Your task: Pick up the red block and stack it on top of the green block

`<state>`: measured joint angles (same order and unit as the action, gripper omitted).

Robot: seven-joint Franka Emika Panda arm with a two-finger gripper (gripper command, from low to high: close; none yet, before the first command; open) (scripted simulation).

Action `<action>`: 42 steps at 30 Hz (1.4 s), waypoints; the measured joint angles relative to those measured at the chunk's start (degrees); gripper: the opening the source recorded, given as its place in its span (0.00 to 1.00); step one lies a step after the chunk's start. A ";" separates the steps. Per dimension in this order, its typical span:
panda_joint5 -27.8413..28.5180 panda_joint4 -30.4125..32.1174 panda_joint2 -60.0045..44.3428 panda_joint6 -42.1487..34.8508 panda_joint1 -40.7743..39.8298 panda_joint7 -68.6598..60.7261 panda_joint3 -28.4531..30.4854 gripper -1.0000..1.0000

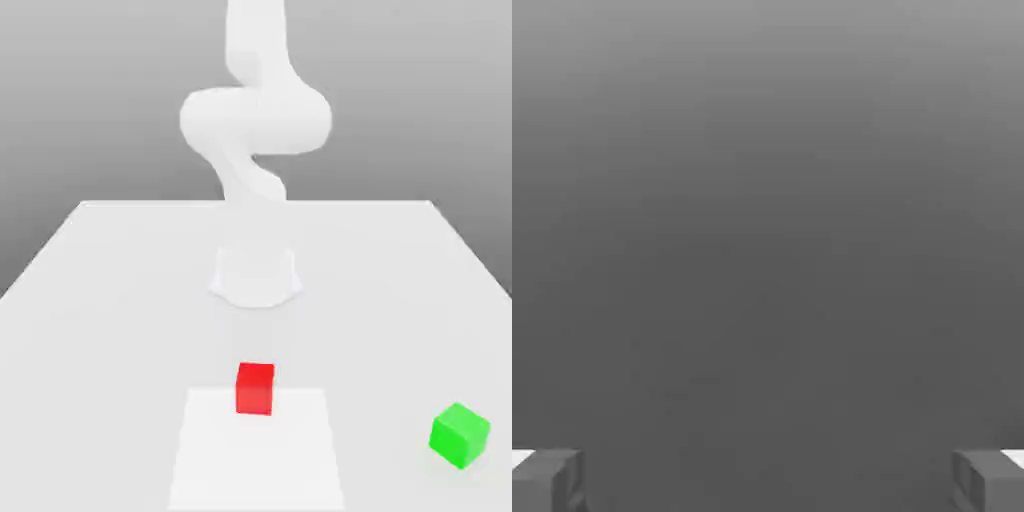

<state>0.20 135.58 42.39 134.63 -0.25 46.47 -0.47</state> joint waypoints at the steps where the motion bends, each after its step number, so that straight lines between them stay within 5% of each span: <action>1: 0.08 1.83 -1.71 1.39 -0.13 0.30 -0.21 0.50; 16: -0.23 29.82 -29.53 23.41 -1.35 3.84 -1.24 0.50; 23: 0.99 31.24 -49.82 39.69 -1.02 5.27 -0.35 0.50; 24: 1.06 31.02 -51.68 41.29 -0.79 5.29 -0.09 0.00; 31: 1.36 30.98 -52.04 41.61 -0.81 5.55 -0.08 0.00; 39: -0.42 32.94 -37.23 28.75 -0.69 4.25 -0.60 0.00; 42: -0.45 28.41 -38.24 25.07 2.80 3.81 -3.38 0.00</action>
<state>-0.25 164.00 4.15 159.70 2.55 50.27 -3.86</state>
